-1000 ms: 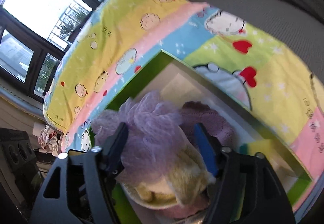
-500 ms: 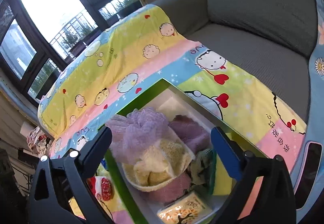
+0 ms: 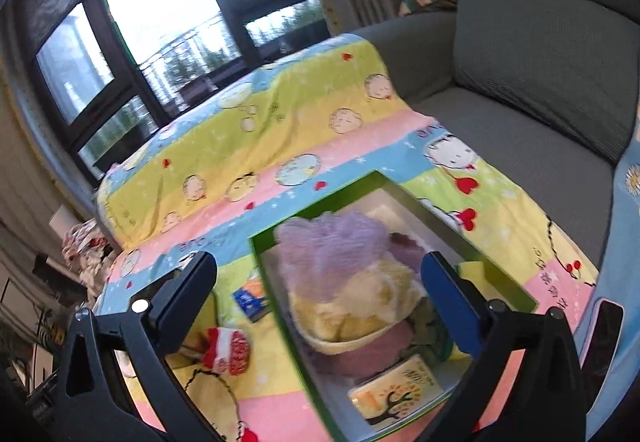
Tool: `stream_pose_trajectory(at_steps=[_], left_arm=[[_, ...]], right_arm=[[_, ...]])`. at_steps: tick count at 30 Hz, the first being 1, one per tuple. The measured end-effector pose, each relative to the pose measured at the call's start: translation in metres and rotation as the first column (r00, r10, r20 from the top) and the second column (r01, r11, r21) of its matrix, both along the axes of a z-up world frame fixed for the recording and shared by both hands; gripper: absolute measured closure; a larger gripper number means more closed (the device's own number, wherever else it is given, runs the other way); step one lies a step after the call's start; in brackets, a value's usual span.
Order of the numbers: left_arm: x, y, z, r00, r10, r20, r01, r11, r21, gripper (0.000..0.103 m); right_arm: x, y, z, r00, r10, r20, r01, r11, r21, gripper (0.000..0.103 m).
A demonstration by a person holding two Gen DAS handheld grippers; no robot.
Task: Organize soft objects
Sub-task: 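Move the right gripper back toward the white plush toy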
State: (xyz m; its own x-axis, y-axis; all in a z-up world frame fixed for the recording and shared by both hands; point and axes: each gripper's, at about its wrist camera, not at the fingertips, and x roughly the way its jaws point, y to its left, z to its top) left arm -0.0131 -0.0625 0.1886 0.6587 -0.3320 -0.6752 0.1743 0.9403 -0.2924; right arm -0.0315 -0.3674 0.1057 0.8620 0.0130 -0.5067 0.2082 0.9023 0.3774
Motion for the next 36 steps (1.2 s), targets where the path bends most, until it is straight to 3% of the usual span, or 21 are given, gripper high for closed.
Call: stream_pose_trajectory(at_steps=[5,9,13,18,22,26,30,34,36], left_arm=[[-0.019,0.058,-0.008,0.988,0.154,0.003,-0.154,0.987,0.051,0.026],[-0.03,0.111,-0.027,0.956,0.293,0.004,-0.292,0.953,0.077,0.026],[-0.034,0.153,-0.046,0.911,0.41,-0.035,-0.407,0.911,0.071,0.026],[-0.036,0.184,-0.062,0.883,0.461,-0.088,-0.457,0.887,0.064,0.026],[-0.04,0.202,-0.066,0.859,0.497,-0.123,-0.497,0.867,0.03,0.026],[-0.044,0.212,-0.065,0.843,0.525,-0.118,-0.525,0.851,0.032,0.026],[-0.045,0.22,-0.067,0.827,0.549,-0.119,-0.548,0.835,0.051,0.026],[-0.045,0.23,-0.068,0.838,0.524,-0.149,-0.533,0.845,-0.026,0.026],[-0.047,0.235,-0.066,0.839,0.521,-0.156,-0.534,0.843,-0.061,0.026]], right_arm=[[0.002,0.036,0.006,0.991,0.133,0.02,-0.132,0.991,-0.033,0.001],[0.006,0.065,0.01,0.974,0.226,0.036,-0.224,0.974,-0.037,0.001],[0.007,0.114,0.014,0.933,0.357,0.043,-0.354,0.933,-0.063,0.001],[0.014,0.177,0.011,0.874,0.485,0.005,-0.483,0.87,-0.099,0.002],[0.033,0.228,0.001,0.83,0.554,-0.067,-0.558,0.823,-0.107,0.011],[0.07,0.29,-0.01,0.761,0.624,-0.181,-0.643,0.763,-0.074,0.022],[0.11,0.354,-0.013,0.706,0.635,-0.314,-0.697,0.702,-0.145,0.031],[0.152,0.389,-0.022,0.698,0.583,-0.417,-0.694,0.693,-0.193,0.033],[0.168,0.405,-0.03,0.677,0.571,-0.464,-0.71,0.673,-0.208,0.033]])
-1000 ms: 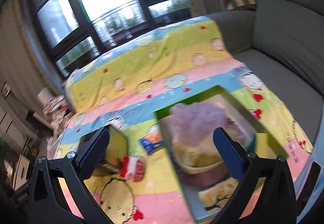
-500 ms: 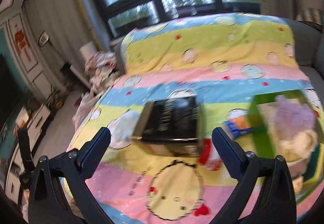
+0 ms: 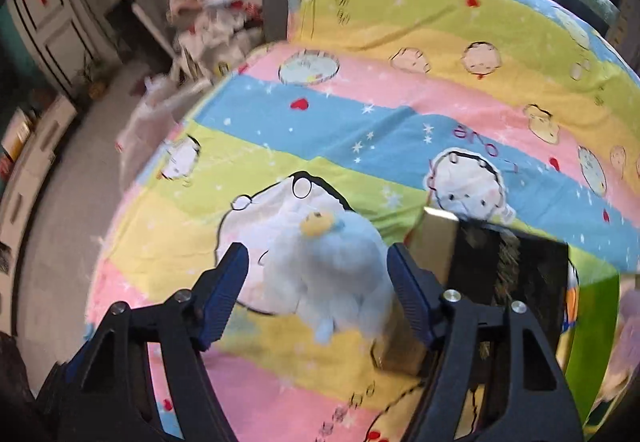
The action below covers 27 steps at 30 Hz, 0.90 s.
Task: Organize soft objects
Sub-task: 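Move the right gripper back toward the white plush toy, then grasp the white plush toy with the right gripper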
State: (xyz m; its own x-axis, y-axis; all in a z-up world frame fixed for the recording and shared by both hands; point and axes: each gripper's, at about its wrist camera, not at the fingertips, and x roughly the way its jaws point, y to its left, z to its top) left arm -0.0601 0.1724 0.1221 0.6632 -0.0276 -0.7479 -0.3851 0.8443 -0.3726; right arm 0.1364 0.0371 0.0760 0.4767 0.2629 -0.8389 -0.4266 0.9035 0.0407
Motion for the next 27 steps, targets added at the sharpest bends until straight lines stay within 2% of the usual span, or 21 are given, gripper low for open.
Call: stream_pose_trajectory(at_steps=[4,8,12,14,21,27], left_arm=[[-0.001,0.003,0.002,1.0,0.01,0.001,-0.01,1.0,-0.012,0.026],[0.0,0.006,0.002,1.0,0.011,0.009,-0.01,0.999,-0.04,0.026],[0.002,0.007,0.002,1.0,0.005,0.009,-0.004,0.998,-0.065,0.026],[0.002,0.006,0.002,1.0,-0.001,0.011,0.001,0.998,-0.066,0.026],[0.002,0.006,0.002,1.0,0.005,0.007,-0.004,0.998,-0.062,0.026],[0.003,0.005,0.001,1.0,0.0,0.001,0.0,0.999,-0.041,0.026]], right_arm=[[0.025,0.018,-0.021,0.999,0.001,-0.048,-0.006,0.995,-0.096,0.033],[0.038,0.025,-0.037,0.998,-0.022,-0.059,0.011,0.984,-0.177,0.033],[0.046,0.031,-0.052,0.996,-0.017,-0.092,-0.001,0.981,-0.193,0.034],[0.046,0.034,-0.055,0.998,-0.012,-0.067,-0.003,0.975,-0.22,0.048],[0.034,0.029,-0.048,0.999,0.02,-0.029,-0.025,0.982,-0.187,0.056],[0.0,0.014,-0.024,0.997,0.077,-0.011,-0.078,0.997,-0.028,0.057]])
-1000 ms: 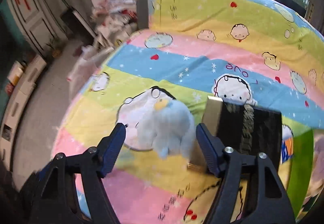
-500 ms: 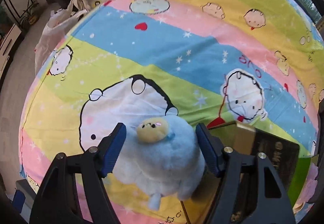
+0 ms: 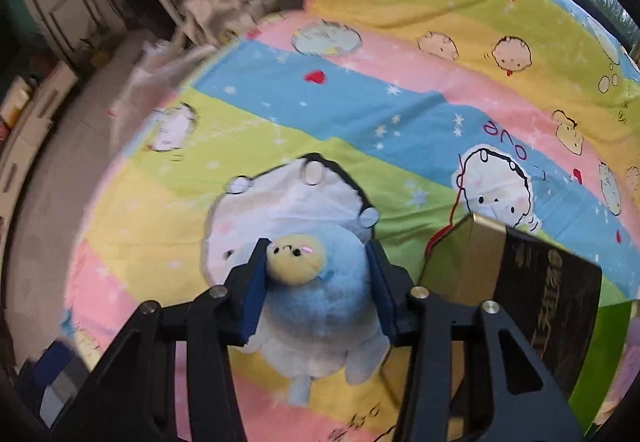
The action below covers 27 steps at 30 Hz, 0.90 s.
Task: Organize soft objects
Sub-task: 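Grasp the white plush toy with the right gripper, then lift the plush toy and carry it over the green box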
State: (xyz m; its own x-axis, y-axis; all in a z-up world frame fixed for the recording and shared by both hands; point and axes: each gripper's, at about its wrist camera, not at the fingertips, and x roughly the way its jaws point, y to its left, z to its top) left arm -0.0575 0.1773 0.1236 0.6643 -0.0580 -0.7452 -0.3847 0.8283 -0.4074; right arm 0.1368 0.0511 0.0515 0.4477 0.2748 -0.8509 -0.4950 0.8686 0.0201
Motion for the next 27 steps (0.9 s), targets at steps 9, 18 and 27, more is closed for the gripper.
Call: stream_pose_trajectory(at_steps=[9,18,27], left_arm=[[-0.001,-0.014,-0.001,1.0,-0.017,-0.019,0.018,0.998,0.058,0.026],[0.003,-0.054,-0.003,0.99,-0.137,-0.034,0.139,0.987,0.081,0.026],[0.012,-0.118,-0.016,0.94,-0.333,-0.072,0.337,0.941,0.046,0.026]], right_arm=[[-0.092,-0.063,0.024,0.996,0.036,0.081,-0.051,0.982,0.185,0.056],[-0.135,-0.178,-0.017,0.967,-0.252,-0.044,0.247,0.876,0.413,0.056],[-0.139,-0.234,-0.049,0.852,-0.49,-0.187,0.51,0.692,0.51,0.055]])
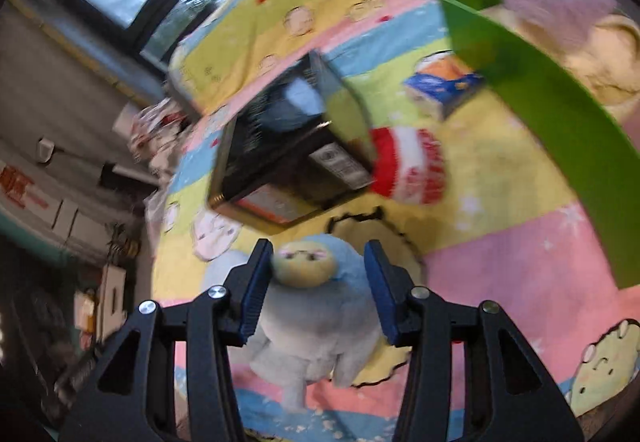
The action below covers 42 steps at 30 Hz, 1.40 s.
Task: Organize soft objects
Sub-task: 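Lift the plush toy and carry it over the green box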
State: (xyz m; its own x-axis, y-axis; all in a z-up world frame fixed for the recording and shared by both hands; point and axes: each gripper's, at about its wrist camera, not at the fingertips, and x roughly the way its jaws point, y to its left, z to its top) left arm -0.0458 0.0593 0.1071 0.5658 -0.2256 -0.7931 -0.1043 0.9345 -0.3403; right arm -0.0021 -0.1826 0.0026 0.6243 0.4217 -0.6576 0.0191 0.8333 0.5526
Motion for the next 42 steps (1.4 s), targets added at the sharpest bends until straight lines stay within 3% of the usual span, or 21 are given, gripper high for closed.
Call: stream_pose_trajectory(at_steps=[6,8,10,15,24,29,31,33,39,42], left_arm=[[0.005,-0.043,-0.017,0.991,-0.124,-0.052,0.122,0.991,-0.045,0.026],[0.003,-0.056,-0.019,0.985,-0.164,-0.055,0.161,0.986,-0.054,0.026],[0.001,-0.069,-0.019,0.979,-0.201,-0.044,0.198,0.979,-0.054,0.026],[-0.003,-0.096,-0.022,0.968,-0.248,-0.035,0.246,0.968,-0.041,0.026],[0.003,-0.122,-0.04,0.966,-0.251,-0.065,0.249,0.968,-0.033,0.026],[0.006,-0.126,-0.047,0.97,-0.237,-0.05,0.236,0.971,-0.028,0.026],[0.007,-0.126,-0.05,0.97,-0.236,-0.051,0.234,0.971,-0.039,0.03],[0.009,-0.13,-0.053,0.965,-0.259,-0.043,0.255,0.964,-0.077,0.042],[0.002,-0.149,-0.04,0.957,-0.29,0.023,0.289,0.956,0.056,0.051],[-0.001,-0.15,-0.031,0.954,-0.295,0.048,0.292,0.954,0.065,0.051]], right_arm=[[0.008,-0.011,-0.01,0.999,-0.019,-0.034,0.02,0.999,0.033,0.053],[0.01,-0.015,-0.01,0.999,-0.01,-0.035,0.012,0.999,0.047,0.046],[0.005,-0.023,-0.009,0.999,-0.005,-0.031,0.007,0.998,0.062,0.031],[-0.007,-0.042,-0.005,1.0,-0.014,-0.005,0.014,0.999,0.041,0.022],[0.002,-0.03,-0.027,0.99,0.129,-0.058,-0.121,0.985,0.12,0.022],[0.01,-0.026,-0.044,0.984,0.156,-0.092,-0.139,0.975,0.171,0.024],[0.011,-0.028,-0.048,0.983,0.158,-0.096,-0.138,0.973,0.187,0.036],[0.012,-0.029,-0.053,0.984,0.146,-0.105,-0.125,0.975,0.182,0.038],[0.004,-0.032,-0.048,0.987,0.142,-0.073,-0.125,0.972,0.2,0.044],[-0.002,-0.034,-0.038,0.99,0.138,-0.032,-0.128,0.971,0.203,0.044]])
